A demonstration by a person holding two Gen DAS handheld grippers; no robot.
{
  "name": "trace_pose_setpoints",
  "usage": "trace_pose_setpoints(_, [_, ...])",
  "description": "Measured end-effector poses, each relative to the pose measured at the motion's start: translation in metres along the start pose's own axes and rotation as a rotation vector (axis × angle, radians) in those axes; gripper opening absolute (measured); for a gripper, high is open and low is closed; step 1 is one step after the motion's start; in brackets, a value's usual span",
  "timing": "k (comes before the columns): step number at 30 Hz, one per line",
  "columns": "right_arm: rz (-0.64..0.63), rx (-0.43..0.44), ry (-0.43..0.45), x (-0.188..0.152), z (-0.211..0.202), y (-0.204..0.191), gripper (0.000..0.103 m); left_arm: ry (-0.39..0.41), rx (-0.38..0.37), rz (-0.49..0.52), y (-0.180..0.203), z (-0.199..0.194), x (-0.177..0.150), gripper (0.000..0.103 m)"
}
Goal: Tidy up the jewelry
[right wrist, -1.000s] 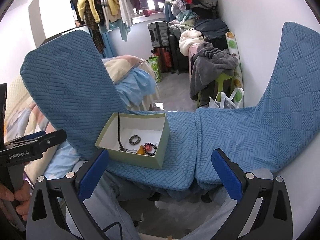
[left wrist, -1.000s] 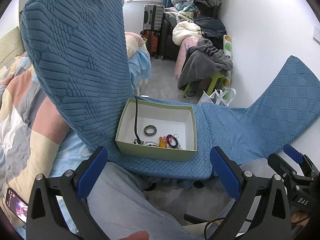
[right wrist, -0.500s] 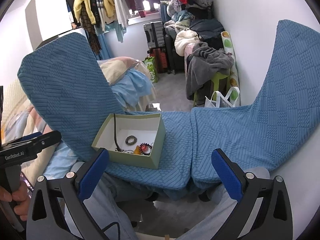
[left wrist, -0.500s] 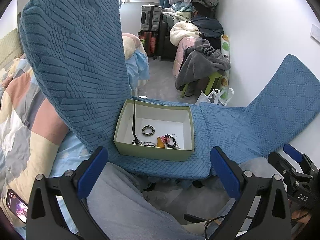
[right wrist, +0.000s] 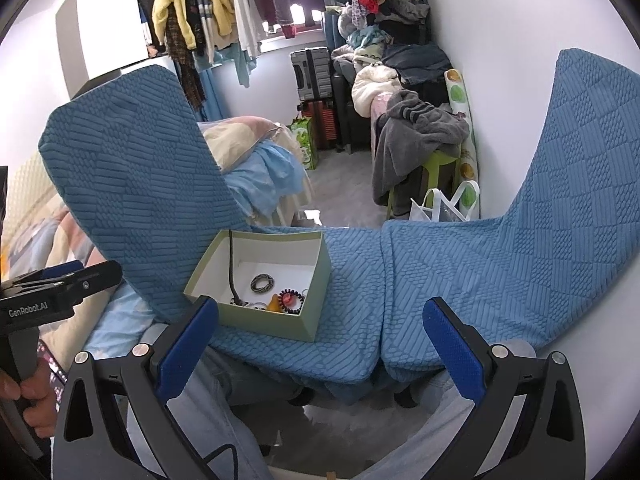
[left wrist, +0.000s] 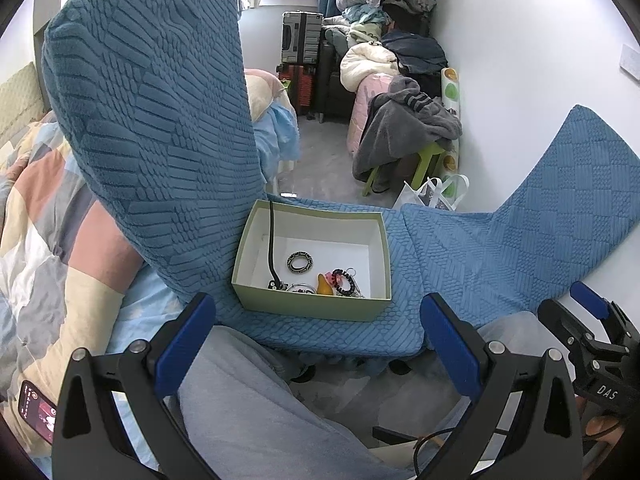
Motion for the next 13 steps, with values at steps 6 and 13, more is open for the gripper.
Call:
trace_pose_setpoints(6, [0.008, -0.006, -0.005, -0.0008, 0.0019, -0.0003, 0.103, -0.001, 0.005, 0.013, -0.0010, -0.0011, 0.0011, 0.102])
trace_pose_setpoints(13, [0.003, -0.008, -0.003, -0.0028, 0.0007, -0.0026, 0.103, 0.014, 0.013, 0.015, -0.0022, -0.0072, 0.0023, 0.102])
Point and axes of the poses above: each gripper's, at about its wrist camera, not at the fingertips, and z roughly the way its jaws point, y to its right, x to its top, the point moved 2 cm from there along z, roughly the way its jaws point, and after that the axes turned 2 degrees about z, right-handed, at the moved point
